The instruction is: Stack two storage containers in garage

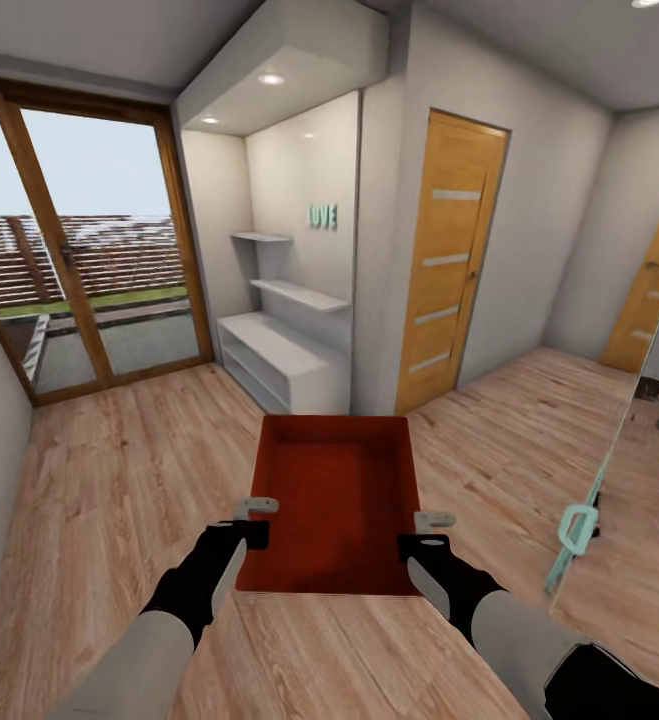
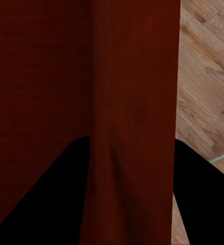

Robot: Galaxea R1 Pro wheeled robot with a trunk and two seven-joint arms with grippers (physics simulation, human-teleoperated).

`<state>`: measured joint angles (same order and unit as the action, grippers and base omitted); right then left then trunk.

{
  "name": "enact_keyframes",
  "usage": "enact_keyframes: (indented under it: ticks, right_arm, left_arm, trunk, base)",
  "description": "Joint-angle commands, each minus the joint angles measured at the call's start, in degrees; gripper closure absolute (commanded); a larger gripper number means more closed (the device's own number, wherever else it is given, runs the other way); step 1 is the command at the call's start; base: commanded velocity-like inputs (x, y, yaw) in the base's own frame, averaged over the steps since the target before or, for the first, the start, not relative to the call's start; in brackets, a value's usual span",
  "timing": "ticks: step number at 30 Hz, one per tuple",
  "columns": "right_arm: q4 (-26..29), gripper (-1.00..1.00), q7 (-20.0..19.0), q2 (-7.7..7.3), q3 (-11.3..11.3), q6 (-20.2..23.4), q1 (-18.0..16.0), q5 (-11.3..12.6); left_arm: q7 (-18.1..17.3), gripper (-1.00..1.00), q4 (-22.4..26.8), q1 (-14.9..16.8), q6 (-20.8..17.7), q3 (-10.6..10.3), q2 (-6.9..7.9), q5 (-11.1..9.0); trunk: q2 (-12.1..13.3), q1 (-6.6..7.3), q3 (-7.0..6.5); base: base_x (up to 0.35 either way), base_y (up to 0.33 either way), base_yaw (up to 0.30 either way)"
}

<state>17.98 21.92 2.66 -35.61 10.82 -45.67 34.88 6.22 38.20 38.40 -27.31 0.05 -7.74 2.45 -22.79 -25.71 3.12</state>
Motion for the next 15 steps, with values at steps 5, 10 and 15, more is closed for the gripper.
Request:
enact_keyframes:
  ticks: [5,10,15]
  right_arm:
    - [0.31,1.0,0.41,-0.02,0.98,-1.07,-0.12,-1.4]
    - [0.31,1.0,0.41,-0.02,0.98,-1.07,-0.12,-1.39]
    - [0.31,1.0,0.41,-0.02,0.98,-1.07,-0.12,-1.38]
  left_arm:
    - [1.95,1.0,-0.23,-0.04,-0.48,0.13,-0.02,1.86]
    - [1.95,1.0,-0.23,-0.06,-0.46,0.15,-0.02,1.86]
    - [1.92,1.0,-0.23,-0.03,-0.46,0.16,-0.02,1.86]
  trunk:
    - [-0.13,-0.07,0.13]
    - [-0.13,-0.07,0.13]
    - [-0.13,-0.07,0.13]
  base:
    - [0.322,0.0,0.0]
    - [0.322,0.0,0.0]
    - [0.322,0.0,0.0]
